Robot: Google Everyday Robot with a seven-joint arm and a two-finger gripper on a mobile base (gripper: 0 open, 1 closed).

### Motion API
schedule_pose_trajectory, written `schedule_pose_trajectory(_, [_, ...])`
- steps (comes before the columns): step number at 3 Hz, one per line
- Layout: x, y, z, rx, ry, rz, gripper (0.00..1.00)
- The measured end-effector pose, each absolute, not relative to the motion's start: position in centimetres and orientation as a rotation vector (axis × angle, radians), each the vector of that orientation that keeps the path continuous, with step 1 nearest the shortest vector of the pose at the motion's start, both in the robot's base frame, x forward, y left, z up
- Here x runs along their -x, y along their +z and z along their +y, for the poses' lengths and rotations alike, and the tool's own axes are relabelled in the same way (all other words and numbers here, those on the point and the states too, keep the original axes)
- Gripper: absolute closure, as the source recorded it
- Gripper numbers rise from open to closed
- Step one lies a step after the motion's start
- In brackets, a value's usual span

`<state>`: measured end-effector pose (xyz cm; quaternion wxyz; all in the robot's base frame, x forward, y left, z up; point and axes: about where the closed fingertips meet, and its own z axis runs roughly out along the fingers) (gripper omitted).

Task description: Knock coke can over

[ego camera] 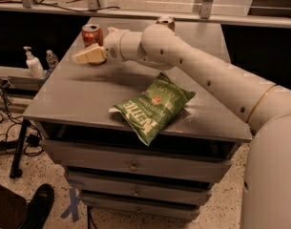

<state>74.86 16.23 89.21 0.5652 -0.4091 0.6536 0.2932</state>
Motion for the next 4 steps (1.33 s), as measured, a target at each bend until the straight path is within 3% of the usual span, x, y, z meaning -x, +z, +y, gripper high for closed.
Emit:
schedule_pose_trajectory(1, [-76.0,88.5,16.8,0.955,0.656,1.545,0.18])
schedule_pose_trajectory(4, [-74.0,89.7,11.6,0.928,0.524,1.650,0.87])
